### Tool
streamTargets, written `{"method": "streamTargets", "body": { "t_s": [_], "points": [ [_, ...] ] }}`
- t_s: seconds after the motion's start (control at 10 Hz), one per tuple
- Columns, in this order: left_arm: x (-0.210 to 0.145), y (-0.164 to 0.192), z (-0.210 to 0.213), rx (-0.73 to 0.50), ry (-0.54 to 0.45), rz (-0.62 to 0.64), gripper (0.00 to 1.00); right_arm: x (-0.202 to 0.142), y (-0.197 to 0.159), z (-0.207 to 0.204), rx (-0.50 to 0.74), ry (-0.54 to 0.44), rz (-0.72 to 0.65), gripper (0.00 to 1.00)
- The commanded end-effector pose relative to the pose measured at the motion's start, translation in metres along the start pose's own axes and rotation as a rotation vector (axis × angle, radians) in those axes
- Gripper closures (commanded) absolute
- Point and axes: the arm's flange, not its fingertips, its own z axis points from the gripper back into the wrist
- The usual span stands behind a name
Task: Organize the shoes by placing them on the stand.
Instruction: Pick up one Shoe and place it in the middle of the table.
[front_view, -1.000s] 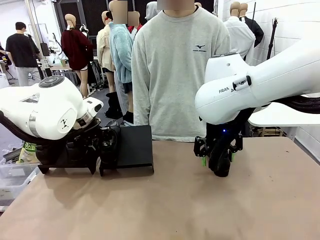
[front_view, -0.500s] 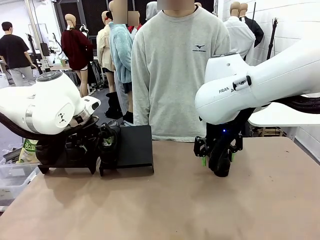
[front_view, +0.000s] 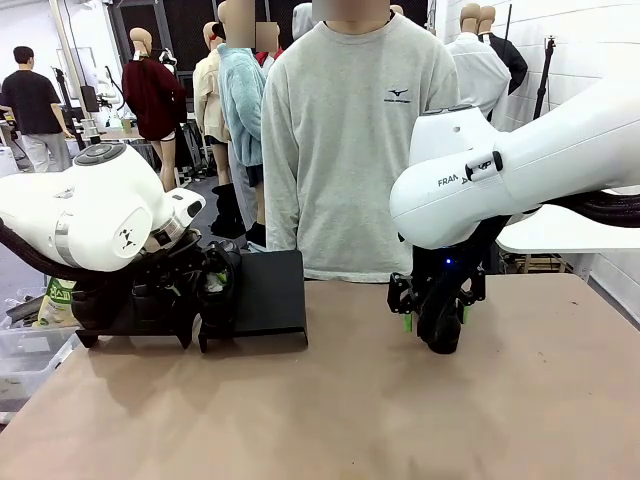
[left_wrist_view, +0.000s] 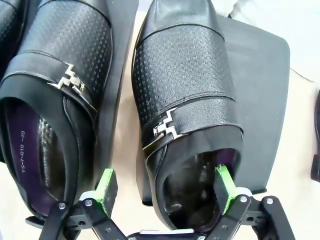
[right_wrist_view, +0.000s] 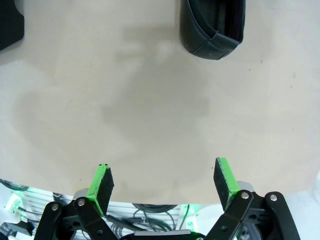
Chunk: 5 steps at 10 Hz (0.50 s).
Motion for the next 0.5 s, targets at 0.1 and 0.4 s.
{"method": "streamTargets", "body": {
  "t_s": [0.1, 0.4],
  "points": [
    [-0.0007, 0.001, -0.003, 0.003, -0.015, -0.013, 0.0, -0.0004, 0.0003, 0.0015, -0.005, 0.008, -0.009, 0.0],
    [-0.0009, 0.0007, -0.0017, 0.001, 0.003, 0.0, 0.0, -0.0004, 0.0003, 0.0015, -0.005, 0.008, -0.009, 0.0]
  ]
}}
